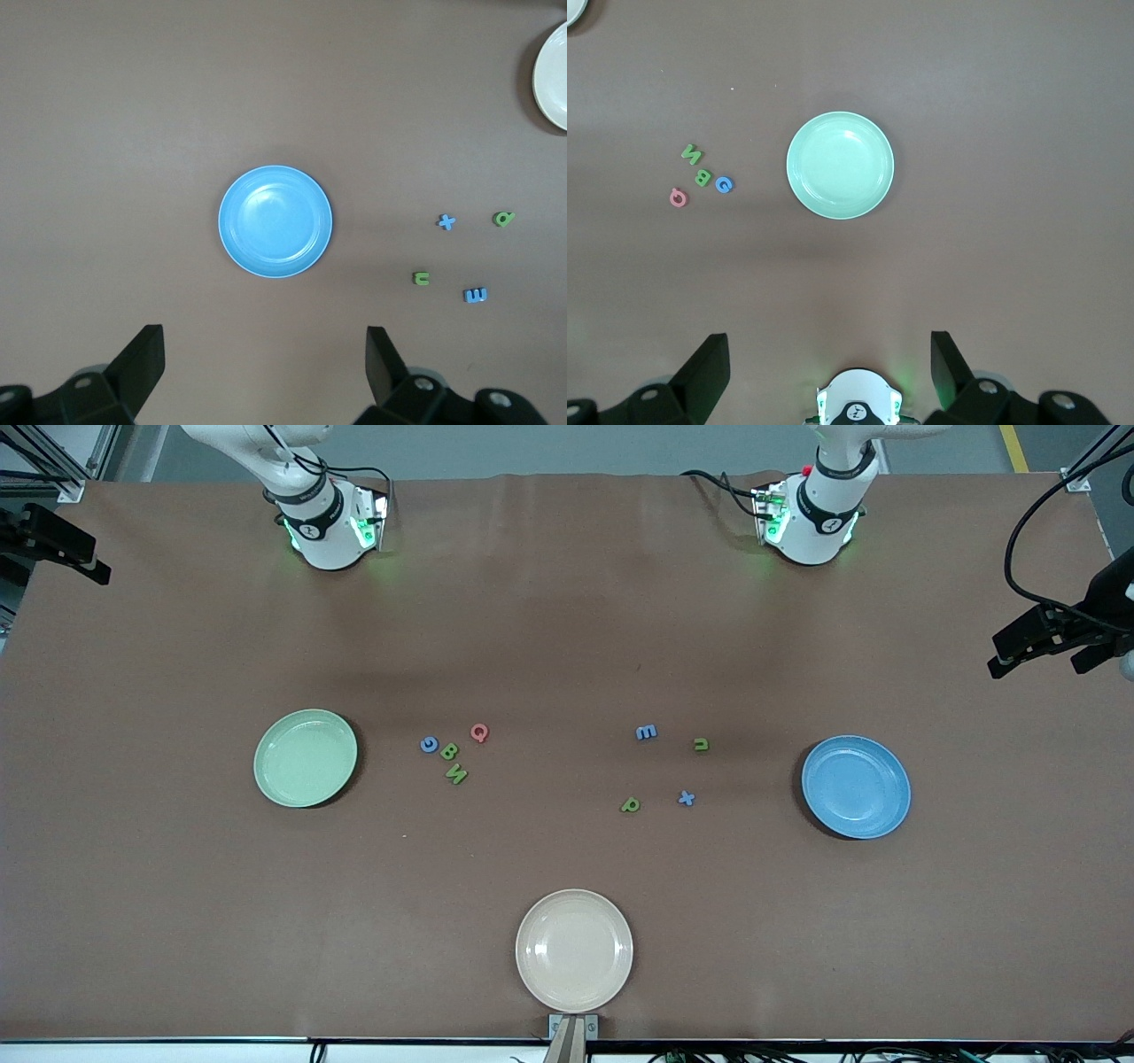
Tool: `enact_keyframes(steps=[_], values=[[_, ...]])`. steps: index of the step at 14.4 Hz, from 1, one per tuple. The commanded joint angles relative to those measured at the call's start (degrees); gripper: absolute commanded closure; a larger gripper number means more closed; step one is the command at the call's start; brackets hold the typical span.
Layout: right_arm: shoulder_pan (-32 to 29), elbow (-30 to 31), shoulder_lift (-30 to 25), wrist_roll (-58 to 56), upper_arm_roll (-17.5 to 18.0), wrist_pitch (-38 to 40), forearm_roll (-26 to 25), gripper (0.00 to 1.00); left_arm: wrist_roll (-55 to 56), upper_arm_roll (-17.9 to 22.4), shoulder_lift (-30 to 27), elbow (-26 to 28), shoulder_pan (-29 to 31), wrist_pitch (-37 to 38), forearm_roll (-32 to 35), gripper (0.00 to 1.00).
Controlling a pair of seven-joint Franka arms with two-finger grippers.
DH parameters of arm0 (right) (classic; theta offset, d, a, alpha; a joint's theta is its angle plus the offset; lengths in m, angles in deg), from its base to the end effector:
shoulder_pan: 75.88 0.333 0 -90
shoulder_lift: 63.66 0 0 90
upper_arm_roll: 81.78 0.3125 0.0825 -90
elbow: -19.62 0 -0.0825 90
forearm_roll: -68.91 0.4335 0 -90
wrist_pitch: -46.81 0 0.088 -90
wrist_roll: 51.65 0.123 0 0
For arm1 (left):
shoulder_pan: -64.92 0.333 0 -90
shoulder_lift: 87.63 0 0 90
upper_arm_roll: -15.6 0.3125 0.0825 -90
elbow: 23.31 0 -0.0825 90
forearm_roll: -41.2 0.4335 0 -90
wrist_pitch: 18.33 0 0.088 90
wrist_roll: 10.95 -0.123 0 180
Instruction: Sort upper and lower case letters into plates
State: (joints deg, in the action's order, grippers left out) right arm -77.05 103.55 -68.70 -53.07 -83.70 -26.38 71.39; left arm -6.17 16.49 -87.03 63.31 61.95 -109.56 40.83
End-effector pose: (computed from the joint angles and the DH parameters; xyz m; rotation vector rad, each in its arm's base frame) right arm 0.5390 -0.0239 0.6850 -3.0890 0.0284 0.1510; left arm 0.6107 -0.0230 0.6315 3.1284 0.0736 0.1088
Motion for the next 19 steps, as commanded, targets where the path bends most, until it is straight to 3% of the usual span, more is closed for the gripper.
enact_keyframes(steps=[1,9,13,19], values=[[0.29,0.27,-0.24,1.76,-0.2,-0.11,1.13,0.0,-0.82,0.16,0.46,-1.54,-0.02,1.41,-0.6,0.0],[0.21,0.1,-0.24,1.33,-0.2,-0.73,0.95,0.0,-0.12,-0.01,0.9,-1.1,-0.37,1.41,-0.95,0.0],[0.12,0.01,-0.24,0.71,-0.29,-2.39,0.07,0.0,0.4,-2.37,5.37,-0.31,-1.95,1.85,-1.04,0.0],[2.4,0.09,-0.24,0.54,-0.2,-2.58,-3.18,0.0,12.51,-8.97,16.0,-0.48,-4.06,-2.53,-1.04,0.0]])
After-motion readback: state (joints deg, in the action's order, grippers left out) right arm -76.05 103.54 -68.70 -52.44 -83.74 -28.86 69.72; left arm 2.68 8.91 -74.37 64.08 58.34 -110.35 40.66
